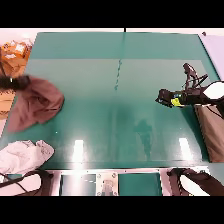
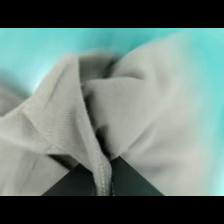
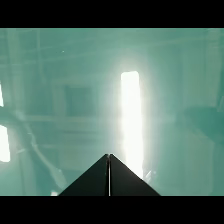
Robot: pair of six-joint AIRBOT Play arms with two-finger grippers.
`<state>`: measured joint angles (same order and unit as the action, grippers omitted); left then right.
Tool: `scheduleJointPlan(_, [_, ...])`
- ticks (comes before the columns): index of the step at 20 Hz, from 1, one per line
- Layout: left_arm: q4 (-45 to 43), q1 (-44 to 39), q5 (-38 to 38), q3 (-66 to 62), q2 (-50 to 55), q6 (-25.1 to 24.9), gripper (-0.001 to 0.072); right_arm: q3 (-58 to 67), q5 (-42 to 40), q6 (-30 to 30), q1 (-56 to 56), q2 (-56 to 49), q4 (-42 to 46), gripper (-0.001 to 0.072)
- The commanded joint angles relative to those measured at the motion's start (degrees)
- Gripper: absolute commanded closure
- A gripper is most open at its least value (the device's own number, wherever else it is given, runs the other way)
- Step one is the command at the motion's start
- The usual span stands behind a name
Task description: Fold the shirts.
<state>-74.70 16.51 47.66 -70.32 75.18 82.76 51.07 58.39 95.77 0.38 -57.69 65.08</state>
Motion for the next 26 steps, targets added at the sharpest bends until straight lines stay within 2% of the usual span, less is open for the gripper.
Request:
scheduleJointPlan(1, [6.08, -10.19, 4.33, -7.96, -6.99, -0.74, 0.0686, 0.20, 0.22, -1.11, -2.05, 0.00, 0.04, 0.0692])
scheduleJointPlan(7, [12.52, -32.81, 6.84, -11.87, -6.80, 0.44, 0.0685, 2.29, 2.54, -1.90, -6.47, 0.02, -0.09, 0.0691])
scheduleJointPlan(9, [12.57, -38.29, 6.84, -11.82, -3.80, 2.51, 0.0685, 2.47, 2.60, -1.92, -6.54, 0.02, -0.15, 0.0691])
scheduleJointPlan(12, [12.72, -44.37, 6.88, -11.80, 3.30, 2.95, 0.0684, 2.47, 3.23, -1.88, -6.54, 0.00, -0.15, 0.0691])
scheduleJointPlan(13, [13.57, -46.10, 7.13, -11.80, 6.16, 3.21, 0.0681, 2.47, 3.61, -1.73, -6.54, 0.00, -0.15, 0.0664])
scheduleJointPlan(14, [14.73, -47.41, 7.85, -11.82, 8.61, 3.19, 0.0470, 2.47, 4.46, -1.75, -6.54, 0.00, -0.15, 0.0504])
scheduleJointPlan(15, [16.26, -48.13, 9.35, -11.82, 10.62, 3.23, 0.0029, 2.47, 5.57, -1.77, -6.54, 0.00, -0.13, 0.0311])
scheduleJointPlan(16, [17.03, -48.02, 11.19, -11.85, 11.65, 3.28, 0.0004, 2.49, 6.97, -1.77, -6.54, 0.00, -0.13, 0.0217])
scheduleJointPlan(19, [14.23, -43.65, 17.35, -13.60, 11.39, 2.23, 0.0005, 2.10, 10.80, -1.79, -5.99, 0.00, -2.27, 0.0209])
scheduleJointPlan(21, [12.48, -38.23, 22.47, -15.52, 11.41, 2.25, 0.0006, 0.55, 9.94, -1.81, -3.63, 0.00, -5.14, 0.0207])
scheduleJointPlan(24, [10.49, -29.94, 25.75, -15.43, 11.65, 2.29, 0.0006, -2.82, 0.44, -1.84, 3.85, -1.64, -6.60, 0.0208])
scheduleJointPlan(26, [10.40, -25.66, 25.77, -14.40, 11.65, 2.29, 0.0006, -2.47, -4.15, -1.97, 7.80, -6.29, -6.60, 0.0212])
